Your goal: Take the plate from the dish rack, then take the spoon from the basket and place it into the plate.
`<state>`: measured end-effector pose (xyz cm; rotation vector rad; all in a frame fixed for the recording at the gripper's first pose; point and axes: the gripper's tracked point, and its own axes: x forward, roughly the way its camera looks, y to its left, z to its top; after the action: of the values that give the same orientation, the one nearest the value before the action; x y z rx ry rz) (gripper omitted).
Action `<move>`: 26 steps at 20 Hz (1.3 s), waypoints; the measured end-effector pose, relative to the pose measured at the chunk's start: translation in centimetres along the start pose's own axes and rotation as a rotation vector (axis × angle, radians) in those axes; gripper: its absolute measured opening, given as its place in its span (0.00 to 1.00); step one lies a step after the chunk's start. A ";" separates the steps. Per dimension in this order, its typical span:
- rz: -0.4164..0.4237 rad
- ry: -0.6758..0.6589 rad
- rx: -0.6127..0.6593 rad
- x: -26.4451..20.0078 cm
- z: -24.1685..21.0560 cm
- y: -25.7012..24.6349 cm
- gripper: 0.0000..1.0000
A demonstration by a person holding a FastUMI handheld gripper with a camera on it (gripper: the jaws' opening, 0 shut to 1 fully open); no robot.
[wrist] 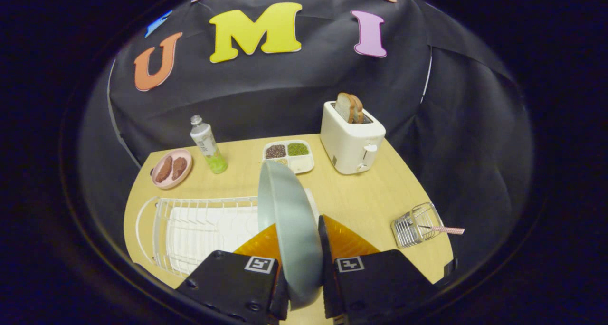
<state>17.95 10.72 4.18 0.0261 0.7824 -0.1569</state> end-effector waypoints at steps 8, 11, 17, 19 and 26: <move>0.238 -0.088 -0.038 -7.8 -8.8 -0.1 0.34; 0.288 -0.059 -0.011 -7.3 -14.3 -1.8 0.34; 0.429 0.167 0.221 -3.1 -24.0 -3.2 0.34; 0.462 0.242 0.281 -2.1 -26.6 -3.0 0.34; 0.548 0.320 0.435 0.3 -28.1 -2.6 0.36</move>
<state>-1.88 10.45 -15.90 0.6851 1.0196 0.2061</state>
